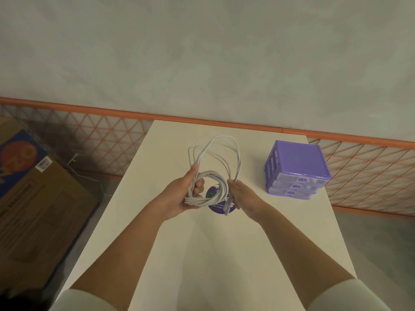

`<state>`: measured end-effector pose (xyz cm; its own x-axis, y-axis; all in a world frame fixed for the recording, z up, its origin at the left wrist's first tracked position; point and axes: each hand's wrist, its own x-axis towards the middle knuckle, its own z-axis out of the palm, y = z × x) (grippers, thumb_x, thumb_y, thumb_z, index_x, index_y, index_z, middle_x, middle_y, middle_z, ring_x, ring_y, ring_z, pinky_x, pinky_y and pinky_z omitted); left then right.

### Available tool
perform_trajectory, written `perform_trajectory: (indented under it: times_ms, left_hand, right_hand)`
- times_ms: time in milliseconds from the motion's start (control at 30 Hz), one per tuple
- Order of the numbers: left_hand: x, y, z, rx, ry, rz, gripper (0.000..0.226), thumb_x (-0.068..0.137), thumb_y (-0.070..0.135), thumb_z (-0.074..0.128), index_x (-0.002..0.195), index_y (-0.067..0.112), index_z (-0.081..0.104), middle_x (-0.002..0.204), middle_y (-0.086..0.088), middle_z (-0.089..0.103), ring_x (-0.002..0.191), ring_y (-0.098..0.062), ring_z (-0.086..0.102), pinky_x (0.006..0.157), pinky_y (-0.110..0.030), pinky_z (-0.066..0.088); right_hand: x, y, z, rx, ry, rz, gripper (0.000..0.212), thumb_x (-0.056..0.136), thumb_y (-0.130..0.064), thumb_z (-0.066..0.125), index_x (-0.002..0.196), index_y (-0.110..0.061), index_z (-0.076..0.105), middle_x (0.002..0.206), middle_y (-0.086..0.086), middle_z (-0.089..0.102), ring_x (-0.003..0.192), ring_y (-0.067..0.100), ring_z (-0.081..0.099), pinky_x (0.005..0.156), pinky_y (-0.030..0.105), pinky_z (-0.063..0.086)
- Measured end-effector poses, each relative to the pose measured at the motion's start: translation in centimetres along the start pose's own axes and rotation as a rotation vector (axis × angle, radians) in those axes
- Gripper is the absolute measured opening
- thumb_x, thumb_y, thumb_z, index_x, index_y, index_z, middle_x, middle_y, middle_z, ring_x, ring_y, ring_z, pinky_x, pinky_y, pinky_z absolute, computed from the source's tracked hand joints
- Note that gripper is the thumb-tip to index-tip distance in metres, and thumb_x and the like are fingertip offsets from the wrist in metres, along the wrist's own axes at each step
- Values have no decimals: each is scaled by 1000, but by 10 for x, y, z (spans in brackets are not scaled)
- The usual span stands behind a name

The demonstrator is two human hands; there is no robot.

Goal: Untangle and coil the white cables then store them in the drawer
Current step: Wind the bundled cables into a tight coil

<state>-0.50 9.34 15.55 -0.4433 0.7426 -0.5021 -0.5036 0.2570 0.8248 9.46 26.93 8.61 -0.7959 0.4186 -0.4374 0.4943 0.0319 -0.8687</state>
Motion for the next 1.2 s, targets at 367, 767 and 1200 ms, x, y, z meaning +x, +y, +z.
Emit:
perform_trajectory:
  times_ms: [367, 767, 1200]
  left_hand:
    - [-1, 0, -3, 18, 0, 10, 54, 91, 67, 39, 65, 20, 42, 64, 3, 34, 47, -11, 37, 47, -21, 42]
    - [0, -3, -1, 139, -11, 16, 55, 91, 68, 34, 64, 21, 41, 65, 3, 33, 52, -13, 35, 50, -23, 41]
    - [-2, 5, -2, 80, 32, 93, 56, 89, 71, 32, 66, 20, 38, 66, 3, 32, 47, -11, 32, 48, -21, 39]
  right_hand:
    - [3, 13, -19, -30, 0, -75, 22, 80, -15, 79, 98, -3, 74, 88, 11, 75, 91, 30, 72, 86, 40, 59]
    - [-5, 16, -16, 268, 139, 58, 26, 74, 3, 78, 99, 4, 70, 100, 22, 70, 96, 34, 69, 80, 35, 60]
    - [-38, 4, -15, 1058, -235, 203, 17, 87, 11, 53, 99, 1, 59, 92, 15, 72, 87, 28, 73, 78, 31, 60]
